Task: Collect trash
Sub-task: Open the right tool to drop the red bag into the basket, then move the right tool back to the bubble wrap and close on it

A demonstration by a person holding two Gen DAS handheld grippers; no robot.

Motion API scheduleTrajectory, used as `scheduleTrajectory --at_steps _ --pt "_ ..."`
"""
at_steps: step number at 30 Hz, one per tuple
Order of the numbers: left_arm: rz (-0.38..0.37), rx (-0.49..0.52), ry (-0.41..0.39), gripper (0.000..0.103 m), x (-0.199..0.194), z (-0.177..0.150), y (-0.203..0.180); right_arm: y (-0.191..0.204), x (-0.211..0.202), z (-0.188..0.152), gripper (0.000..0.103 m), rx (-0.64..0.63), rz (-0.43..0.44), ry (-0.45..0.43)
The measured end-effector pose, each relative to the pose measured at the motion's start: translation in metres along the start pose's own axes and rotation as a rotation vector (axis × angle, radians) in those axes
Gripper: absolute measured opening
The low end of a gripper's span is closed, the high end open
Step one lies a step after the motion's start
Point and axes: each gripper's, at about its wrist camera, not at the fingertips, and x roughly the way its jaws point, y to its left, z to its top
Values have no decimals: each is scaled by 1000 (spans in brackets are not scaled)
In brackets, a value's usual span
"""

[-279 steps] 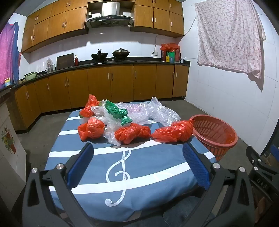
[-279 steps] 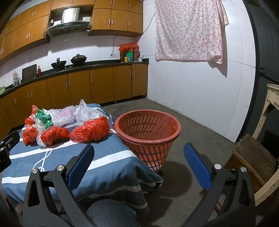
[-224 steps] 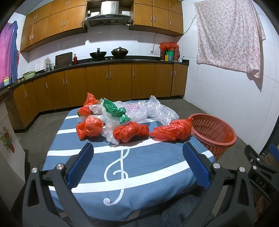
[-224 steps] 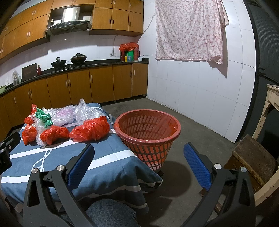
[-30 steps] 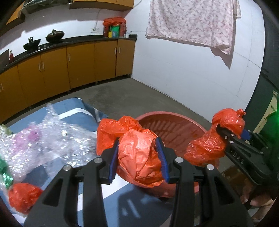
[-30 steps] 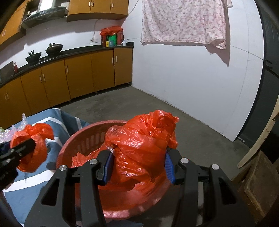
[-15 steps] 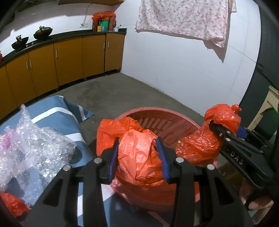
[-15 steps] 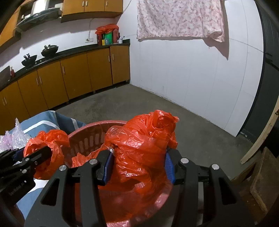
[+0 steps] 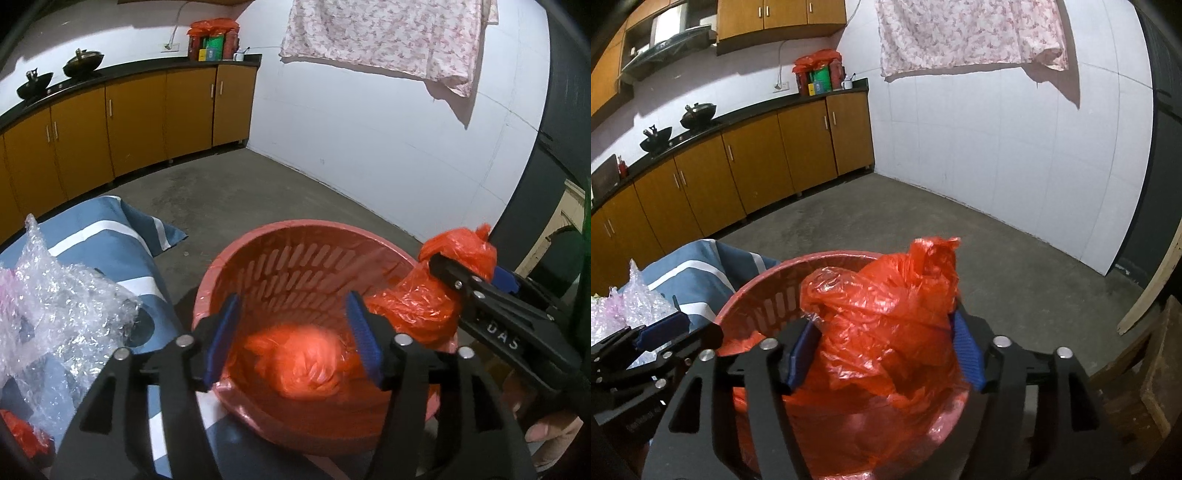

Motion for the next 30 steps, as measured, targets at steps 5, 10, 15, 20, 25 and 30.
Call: scheduleTrajectory --at_steps 5,10,15,20,25,30 --pt "24 -23 0 65 -4 -2 9 -1 -3 -1 78 -4 -6 -14" --pt "66 -46 -13 67 -17 -4 23 2 -7 -2 79 -22 -20 -20" --pt "120 -65 -56 71 -46 -7 37 9 -17 -3 79 -45 -15 -32" --pt "181 -82 -104 74 -85 -16 54 29 -29 -9 78 -87 21 -40" --pt "272 -111 -157 77 -137 -39 77 61 -44 -18 78 -129 80 -43" --pt "388 -136 -192 81 -179 -74 104 96 -52 -31 78 -170 158 -23"
